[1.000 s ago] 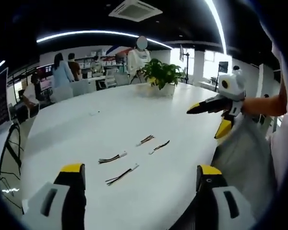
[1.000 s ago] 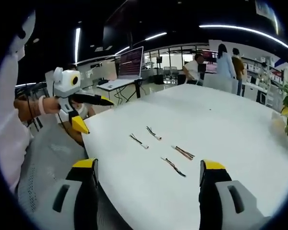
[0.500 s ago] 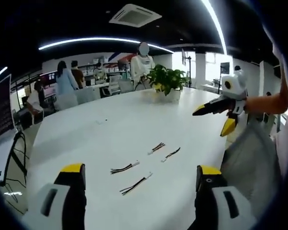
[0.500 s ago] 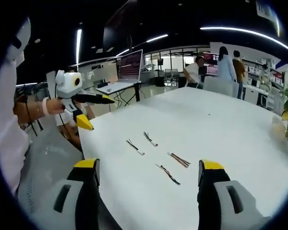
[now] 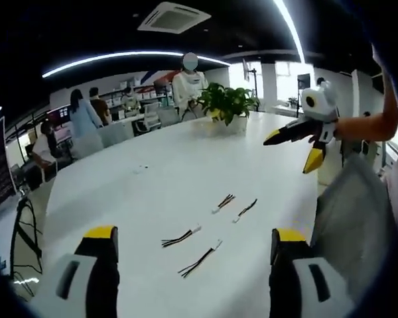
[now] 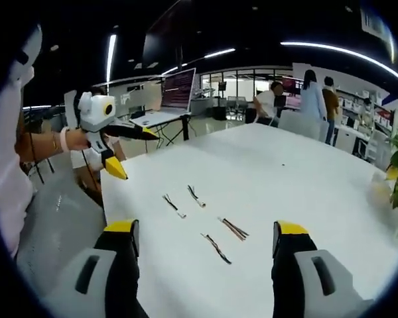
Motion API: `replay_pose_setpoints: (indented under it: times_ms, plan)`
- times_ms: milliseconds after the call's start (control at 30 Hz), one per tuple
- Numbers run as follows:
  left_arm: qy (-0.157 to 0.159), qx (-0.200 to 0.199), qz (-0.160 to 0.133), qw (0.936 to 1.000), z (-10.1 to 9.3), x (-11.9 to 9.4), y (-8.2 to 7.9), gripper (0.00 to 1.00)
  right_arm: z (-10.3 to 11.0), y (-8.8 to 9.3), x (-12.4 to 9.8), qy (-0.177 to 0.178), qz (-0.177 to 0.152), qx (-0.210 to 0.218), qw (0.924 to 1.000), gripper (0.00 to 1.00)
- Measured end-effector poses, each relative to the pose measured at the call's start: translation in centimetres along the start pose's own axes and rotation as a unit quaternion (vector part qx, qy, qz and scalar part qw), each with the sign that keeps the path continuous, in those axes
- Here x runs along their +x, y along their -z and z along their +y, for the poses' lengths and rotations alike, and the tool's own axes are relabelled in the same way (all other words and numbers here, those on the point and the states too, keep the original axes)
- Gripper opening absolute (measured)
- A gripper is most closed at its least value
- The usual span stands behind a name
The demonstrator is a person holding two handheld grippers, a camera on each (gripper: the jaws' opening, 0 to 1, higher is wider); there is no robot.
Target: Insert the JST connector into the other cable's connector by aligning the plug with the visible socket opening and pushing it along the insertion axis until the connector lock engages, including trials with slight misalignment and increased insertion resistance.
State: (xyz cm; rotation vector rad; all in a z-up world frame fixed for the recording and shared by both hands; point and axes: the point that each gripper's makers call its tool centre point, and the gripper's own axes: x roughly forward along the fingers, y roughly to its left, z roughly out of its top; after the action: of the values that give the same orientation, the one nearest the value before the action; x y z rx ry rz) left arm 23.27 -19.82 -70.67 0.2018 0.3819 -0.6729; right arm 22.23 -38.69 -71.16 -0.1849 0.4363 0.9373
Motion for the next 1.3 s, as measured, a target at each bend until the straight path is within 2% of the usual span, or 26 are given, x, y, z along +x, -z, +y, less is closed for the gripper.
replay_pose_setpoints:
  times_ms: [67,133,200,333,400,467,533,567,800,833,933,967,1133,1267,1300]
  plan:
    - [0.000,-0.003,-0.010,0.9999,0.2,0.0,-0.6,0.94,-0.3,0.0,0.1,0.000,0.003,-0.002,1.0000,0.81]
    - [-0.008,0.012,-0.003,0.9999,0.6,0.2,-0.6,0.94,-0.8,0.1,0.2,0.001,0.006,-0.012,0.9999,0.81]
    - [-0.009,0.008,-0.003,0.9999,1.1,0.3,-0.7,0.93,-1.2,0.0,0.3,0.000,0.003,-0.023,0.9997,0.78]
    - [-0.017,0.008,-0.012,0.9998,2.1,0.6,-1.3,0.93,-2.0,-0.1,0.6,-0.004,0.003,-0.017,0.9998,0.76]
    - [-0.024,0.025,-0.006,0.9994,2.6,0.7,-1.3,0.93,-2.4,0.0,0.8,-0.004,0.004,-0.013,0.9999,0.76]
    - [-0.027,0.049,0.006,0.9984,3.0,0.9,-1.0,0.93,-2.8,0.1,1.0,-0.004,0.006,-0.008,0.9999,0.76]
    - [-0.028,0.057,0.021,0.9977,3.2,1.1,-0.3,0.93,-3.1,0.3,1.1,-0.005,0.007,-0.005,0.9999,0.75]
    - [-0.026,0.079,0.040,0.9957,3.4,1.3,0.3,0.93,-3.3,0.3,1.2,-0.005,0.008,-0.005,0.9999,0.75]
    - [-0.013,0.090,0.052,0.9945,3.1,2.4,1.2,0.92,-3.8,0.5,1.6,-0.011,0.016,-0.015,0.9997,0.72]
    - [-0.009,0.088,0.051,0.9948,3.1,2.5,1.2,0.92,-3.8,0.5,1.7,-0.012,0.016,-0.016,0.9997,0.71]
    - [0.016,0.032,0.017,0.9992,2.4,2.9,0.3,0.91,-3.9,0.8,2.2,-0.012,0.023,-0.019,0.9995,0.71]
    - [0.021,0.025,0.011,0.9994,2.4,3.0,0.1,0.91,-3.9,0.9,2.3,-0.013,0.024,-0.021,0.9994,0.71]
    - [0.020,0.036,0.015,0.9990,2.9,3.4,0.1,0.87,-4.0,1.2,2.8,-0.017,0.029,-0.028,0.9990,0.70]
    - [0.034,0.040,0.014,0.9985,2.6,3.7,0.3,0.83,-4.2,1.2,3.1,-0.019,0.026,-0.027,0.9991,0.68]
    - [0.040,0.031,0.012,0.9987,2.6,3.9,0.4,0.81,-4.2,1.2,3.2,-0.020,0.025,-0.027,0.9991,0.67]
